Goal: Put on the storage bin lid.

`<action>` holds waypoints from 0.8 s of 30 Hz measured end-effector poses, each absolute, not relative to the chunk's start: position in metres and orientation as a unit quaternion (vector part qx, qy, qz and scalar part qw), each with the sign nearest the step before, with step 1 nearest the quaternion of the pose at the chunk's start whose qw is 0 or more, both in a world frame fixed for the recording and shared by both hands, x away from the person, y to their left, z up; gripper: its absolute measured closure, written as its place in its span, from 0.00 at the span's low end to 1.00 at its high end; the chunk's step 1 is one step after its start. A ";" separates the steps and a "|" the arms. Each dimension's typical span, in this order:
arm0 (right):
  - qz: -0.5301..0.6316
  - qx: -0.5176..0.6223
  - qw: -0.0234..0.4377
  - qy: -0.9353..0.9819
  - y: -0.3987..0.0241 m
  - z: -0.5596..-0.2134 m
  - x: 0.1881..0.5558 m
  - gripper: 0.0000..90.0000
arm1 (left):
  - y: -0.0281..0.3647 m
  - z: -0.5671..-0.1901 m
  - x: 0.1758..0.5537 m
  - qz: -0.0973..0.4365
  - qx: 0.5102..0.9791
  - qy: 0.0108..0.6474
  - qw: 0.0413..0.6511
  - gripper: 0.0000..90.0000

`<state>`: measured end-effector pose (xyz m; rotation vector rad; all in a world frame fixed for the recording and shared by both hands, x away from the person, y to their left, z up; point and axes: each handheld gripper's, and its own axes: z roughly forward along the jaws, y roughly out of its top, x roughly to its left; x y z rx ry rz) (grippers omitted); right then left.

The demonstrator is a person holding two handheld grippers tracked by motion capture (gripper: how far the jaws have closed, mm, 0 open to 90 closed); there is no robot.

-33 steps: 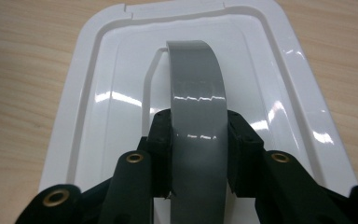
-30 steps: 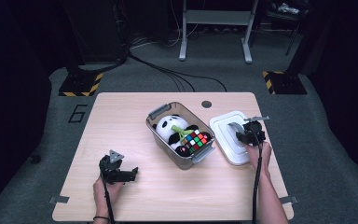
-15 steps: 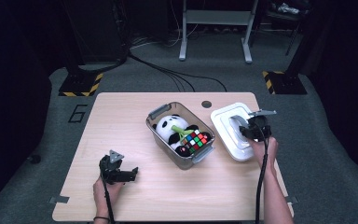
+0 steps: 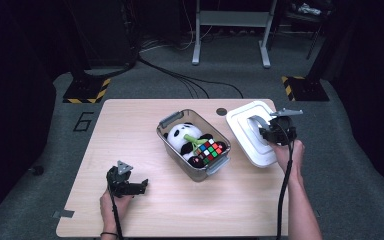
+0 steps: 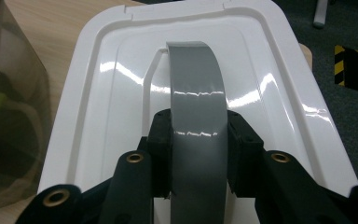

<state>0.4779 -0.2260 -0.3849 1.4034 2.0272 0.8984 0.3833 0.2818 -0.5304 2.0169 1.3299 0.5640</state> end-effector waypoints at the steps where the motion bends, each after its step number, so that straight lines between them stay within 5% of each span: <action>1: 0.332 0.516 0.255 0.747 -0.225 -0.381 0.477 0.74 | 0.282 -0.530 0.383 0.215 0.769 0.507 0.325 0.01; 24: 0.355 0.479 0.259 0.760 -0.201 -0.328 0.470 0.74 | 0.282 -0.530 0.383 0.212 0.769 0.509 0.324 0.02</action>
